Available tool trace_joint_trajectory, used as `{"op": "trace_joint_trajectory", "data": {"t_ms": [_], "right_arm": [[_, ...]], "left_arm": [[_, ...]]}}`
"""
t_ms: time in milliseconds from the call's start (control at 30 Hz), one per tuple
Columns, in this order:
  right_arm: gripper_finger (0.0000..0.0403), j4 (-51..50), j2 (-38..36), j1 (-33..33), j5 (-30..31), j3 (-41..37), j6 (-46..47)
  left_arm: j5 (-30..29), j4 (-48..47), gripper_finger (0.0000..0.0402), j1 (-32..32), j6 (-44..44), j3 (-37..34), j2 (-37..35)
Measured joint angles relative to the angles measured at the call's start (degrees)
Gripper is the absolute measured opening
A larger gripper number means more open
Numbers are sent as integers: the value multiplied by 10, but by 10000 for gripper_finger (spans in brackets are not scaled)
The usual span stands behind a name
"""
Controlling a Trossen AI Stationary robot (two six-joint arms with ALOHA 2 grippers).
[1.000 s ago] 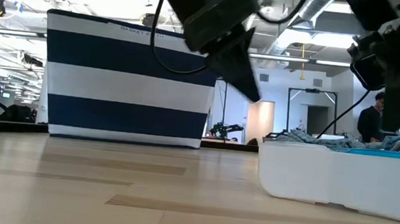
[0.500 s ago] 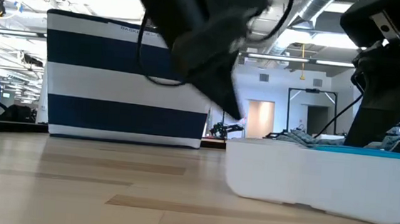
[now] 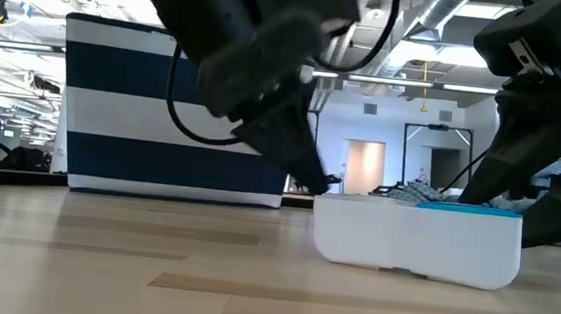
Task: Pick & place medical supplies in basket/bin
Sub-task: Put the white pill organizer into the blue bin
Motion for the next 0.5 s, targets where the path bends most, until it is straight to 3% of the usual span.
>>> {"op": "trace_joint_trajectory", "data": {"t_ms": [233, 500], "right_arm": [[181, -49, -2, -9, 3, 2, 27], [181, -8, 0, -10, 8, 0, -38]], "left_arm": [[37, 46, 0, -7, 23, 0, 0], [-63, 30, 0, -10, 58, 1, 0]]}}
